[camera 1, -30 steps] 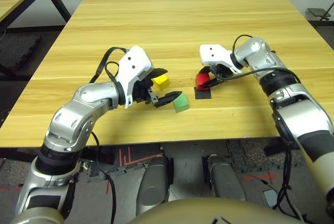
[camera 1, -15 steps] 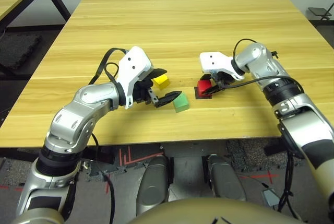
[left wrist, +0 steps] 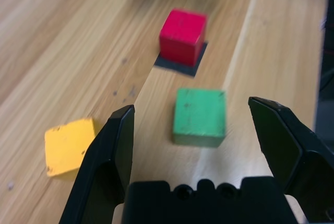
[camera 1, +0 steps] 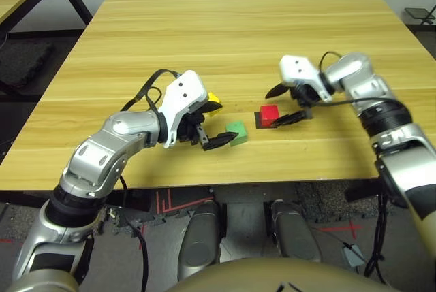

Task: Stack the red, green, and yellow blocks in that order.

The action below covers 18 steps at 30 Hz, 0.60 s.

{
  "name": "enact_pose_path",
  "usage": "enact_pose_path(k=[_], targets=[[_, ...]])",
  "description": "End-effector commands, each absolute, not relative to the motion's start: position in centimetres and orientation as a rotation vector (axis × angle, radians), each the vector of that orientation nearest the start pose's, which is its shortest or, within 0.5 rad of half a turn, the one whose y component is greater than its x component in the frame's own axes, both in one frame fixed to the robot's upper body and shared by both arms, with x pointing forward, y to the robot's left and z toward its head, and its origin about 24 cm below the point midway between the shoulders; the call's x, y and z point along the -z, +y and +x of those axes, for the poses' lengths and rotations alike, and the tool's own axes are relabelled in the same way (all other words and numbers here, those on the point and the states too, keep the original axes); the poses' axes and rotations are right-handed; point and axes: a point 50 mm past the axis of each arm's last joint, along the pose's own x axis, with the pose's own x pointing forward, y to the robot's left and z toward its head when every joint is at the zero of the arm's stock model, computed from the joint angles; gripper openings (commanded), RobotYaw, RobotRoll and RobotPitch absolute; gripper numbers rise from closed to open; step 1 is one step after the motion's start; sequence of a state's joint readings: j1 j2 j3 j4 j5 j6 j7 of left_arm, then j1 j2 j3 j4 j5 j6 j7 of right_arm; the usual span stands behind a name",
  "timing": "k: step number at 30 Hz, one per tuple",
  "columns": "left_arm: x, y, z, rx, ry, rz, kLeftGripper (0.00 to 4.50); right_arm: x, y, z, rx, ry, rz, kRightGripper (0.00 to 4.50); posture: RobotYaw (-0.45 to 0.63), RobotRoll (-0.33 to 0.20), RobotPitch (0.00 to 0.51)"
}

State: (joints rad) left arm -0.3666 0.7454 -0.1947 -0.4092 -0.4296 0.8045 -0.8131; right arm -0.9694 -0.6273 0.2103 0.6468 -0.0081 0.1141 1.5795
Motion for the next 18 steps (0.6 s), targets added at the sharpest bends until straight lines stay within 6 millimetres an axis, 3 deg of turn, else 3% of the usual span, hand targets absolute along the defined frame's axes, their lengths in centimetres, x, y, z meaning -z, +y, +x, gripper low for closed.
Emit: enact_pose_path(k=[1,18], targets=[[-13.9,15.1,26.0,1.094,0.388,0.393,4.50,-19.3,-20.9,34.6,-1.359,0.384,-0.610,4.45,0.30,-0.145,0.082],[-11.5,14.1,26.4,1.203,0.468,0.418,4.50,-19.2,-21.8,31.8,-1.208,0.357,-0.474,4.45,0.18,-0.109,0.098]])
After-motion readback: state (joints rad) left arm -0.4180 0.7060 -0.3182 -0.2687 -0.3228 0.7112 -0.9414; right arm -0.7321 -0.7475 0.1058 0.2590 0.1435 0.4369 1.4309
